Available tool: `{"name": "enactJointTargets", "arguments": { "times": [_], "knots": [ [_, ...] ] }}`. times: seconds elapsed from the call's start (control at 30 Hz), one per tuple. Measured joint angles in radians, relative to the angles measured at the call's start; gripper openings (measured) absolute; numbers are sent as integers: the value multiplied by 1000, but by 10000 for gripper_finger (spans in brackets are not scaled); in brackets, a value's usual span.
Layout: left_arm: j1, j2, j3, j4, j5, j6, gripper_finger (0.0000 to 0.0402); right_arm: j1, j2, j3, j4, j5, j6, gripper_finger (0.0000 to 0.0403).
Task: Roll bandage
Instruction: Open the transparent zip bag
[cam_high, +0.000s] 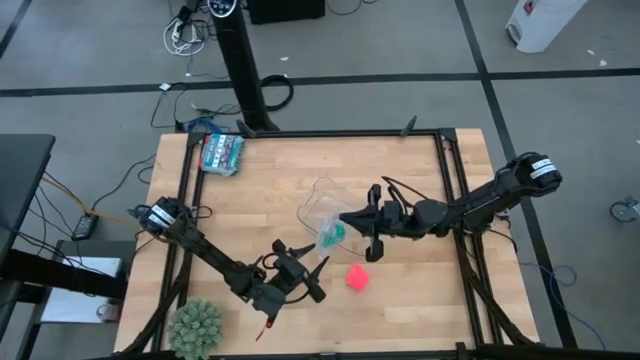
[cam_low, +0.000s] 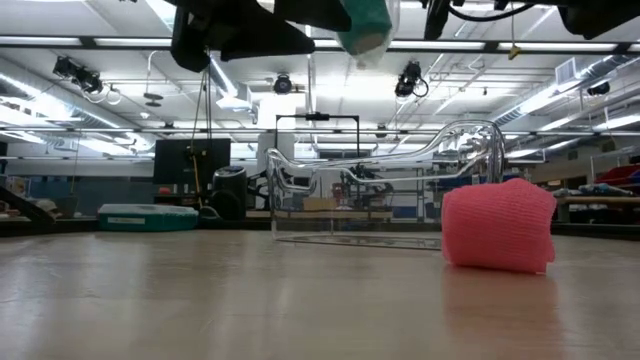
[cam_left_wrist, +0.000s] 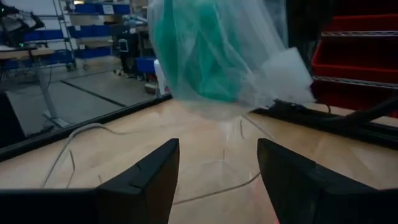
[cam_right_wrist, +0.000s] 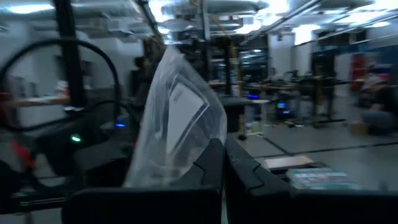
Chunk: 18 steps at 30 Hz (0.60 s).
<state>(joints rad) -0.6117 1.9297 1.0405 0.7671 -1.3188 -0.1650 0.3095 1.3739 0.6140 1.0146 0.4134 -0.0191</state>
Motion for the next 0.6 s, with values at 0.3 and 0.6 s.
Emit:
{"name": "enactJointTargets", "arguments": {
  "times": [0.3, 0.6],
  "knots": [
    [0, 0, 0, 134, -1, 148, 222, 62, 0, 0, -37, 125, -51, 0],
    [17, 0, 0, 141, 16, 161, 187, 104, 1, 1, -64, 148, -61, 0]
  ]
}}
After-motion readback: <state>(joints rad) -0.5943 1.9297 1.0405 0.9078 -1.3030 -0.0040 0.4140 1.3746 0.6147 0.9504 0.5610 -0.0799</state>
